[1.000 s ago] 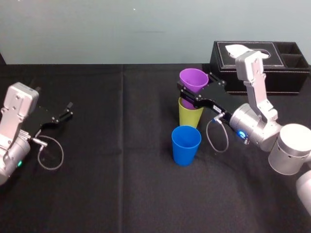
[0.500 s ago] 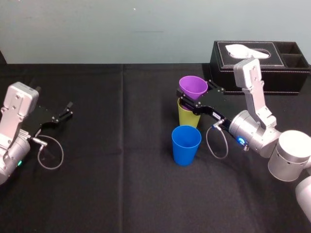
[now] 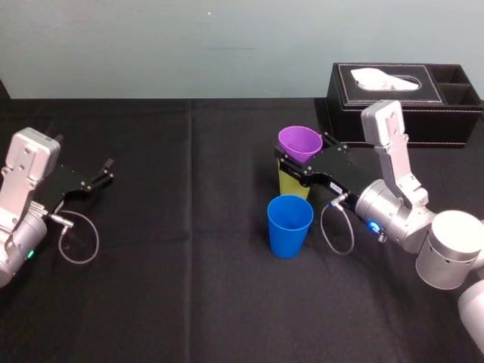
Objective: Stack the three plastic cups sequentially using one hand.
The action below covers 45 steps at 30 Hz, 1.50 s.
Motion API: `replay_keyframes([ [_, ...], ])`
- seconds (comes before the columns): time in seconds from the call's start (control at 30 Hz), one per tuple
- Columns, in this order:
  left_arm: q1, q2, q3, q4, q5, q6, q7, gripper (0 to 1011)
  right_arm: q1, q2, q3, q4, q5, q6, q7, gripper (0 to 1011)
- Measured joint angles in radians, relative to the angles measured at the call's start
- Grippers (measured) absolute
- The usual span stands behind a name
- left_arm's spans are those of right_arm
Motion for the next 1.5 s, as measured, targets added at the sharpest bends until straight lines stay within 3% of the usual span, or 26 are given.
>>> replay_keyframes([
  [0.47, 0.000, 0.000, 0.000, 0.000, 0.000, 0.000, 0.000, 1011, 0.001, -0.002, -0.005, 0.004, -0.010, -0.005, 0.000, 741],
  [0.67, 0.000, 0.000, 0.000, 0.000, 0.000, 0.000, 0.000, 1011, 0.002, -0.002, -0.005, 0.004, -0.010, -0.005, 0.000, 846],
  [0.83, 0.000, 0.000, 0.000, 0.000, 0.000, 0.000, 0.000, 1011, 0.002, -0.002, -0.004, 0.004, -0.010, -0.005, -0.001, 993],
  [1.1, 0.000, 0.000, 0.000, 0.000, 0.000, 0.000, 0.000, 1011, 0.002, -0.002, -0.004, 0.003, -0.009, -0.004, -0.001, 1002],
  [1.27, 0.000, 0.000, 0.000, 0.000, 0.000, 0.000, 0.000, 1011, -0.011, 0.007, 0.003, -0.027, -0.002, -0.003, 0.001, 1003],
  [1.5, 0.000, 0.000, 0.000, 0.000, 0.000, 0.000, 0.000, 1011, -0.087, 0.056, 0.039, -0.143, 0.030, 0.000, 0.008, 1003],
])
